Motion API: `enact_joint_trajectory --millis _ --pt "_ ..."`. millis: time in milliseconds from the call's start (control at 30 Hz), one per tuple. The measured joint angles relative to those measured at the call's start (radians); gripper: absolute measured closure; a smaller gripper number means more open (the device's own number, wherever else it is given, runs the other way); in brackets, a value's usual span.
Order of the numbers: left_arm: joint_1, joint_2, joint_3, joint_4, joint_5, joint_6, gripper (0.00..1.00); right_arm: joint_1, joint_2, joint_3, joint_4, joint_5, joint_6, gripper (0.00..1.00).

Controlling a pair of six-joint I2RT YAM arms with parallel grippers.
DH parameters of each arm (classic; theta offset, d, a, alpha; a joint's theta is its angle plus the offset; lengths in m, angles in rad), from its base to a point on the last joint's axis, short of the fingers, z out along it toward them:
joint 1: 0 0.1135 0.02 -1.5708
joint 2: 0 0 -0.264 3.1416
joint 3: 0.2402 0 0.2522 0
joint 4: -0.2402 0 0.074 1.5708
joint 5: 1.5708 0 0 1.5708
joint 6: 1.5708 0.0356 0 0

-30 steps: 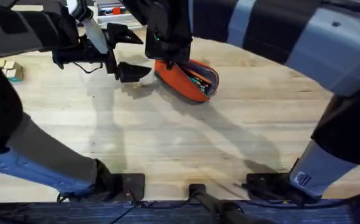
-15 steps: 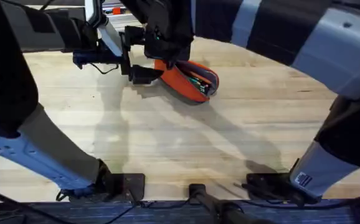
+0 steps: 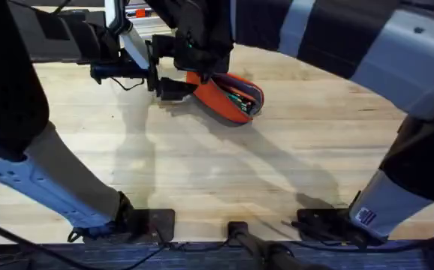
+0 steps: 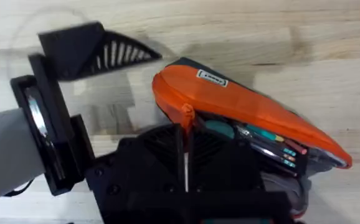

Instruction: Unzip the bag, pick up the pens from the table one at a time and place them inside, then zip the bag closed.

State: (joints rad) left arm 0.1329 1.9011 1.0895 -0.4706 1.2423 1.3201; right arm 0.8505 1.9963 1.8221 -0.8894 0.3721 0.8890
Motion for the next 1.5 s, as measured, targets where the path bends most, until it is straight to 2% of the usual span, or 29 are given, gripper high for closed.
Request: enact_joint_trajectory --millis 100,200,267,367,400,767,933,1500 --pt "-0.001 0.004 0.000 0.000 0.000 -0.004 0.308 0.000 0.000 0.000 0.000 0.000 0.000 0.970" --pt "-0.001 0.004 0.000 0.001 0.000 -0.011 0.436 0.000 0.000 0.000 0.000 0.000 0.000 0.970" --pt "-0.001 0.004 0.000 0.002 0.000 -0.014 0.601 0.000 0.000 0.000 0.000 0.000 0.000 0.970" --pt "-0.003 0.004 0.000 0.007 -0.003 -0.017 0.915 0.000 0.000 0.000 -0.001 -0.003 0.000 0.970" --pt "-0.005 0.004 0.000 0.006 -0.005 -0.019 0.945 0.000 0.000 0.000 -0.002 -0.003 0.000 0.970" --pt "-0.011 0.004 0.000 0.007 -0.007 -0.019 0.957 0.000 0.000 0.000 -0.009 -0.003 -0.034 0.970" --pt "-0.012 0.004 0.000 0.006 -0.007 -0.019 0.957 -0.012 0.000 0.000 -0.078 -0.003 -0.069 0.970" --pt "-0.037 0.004 0.000 0.003 0.000 -0.033 0.957 -0.185 0.000 0.000 -0.273 -0.072 -0.171 0.970"
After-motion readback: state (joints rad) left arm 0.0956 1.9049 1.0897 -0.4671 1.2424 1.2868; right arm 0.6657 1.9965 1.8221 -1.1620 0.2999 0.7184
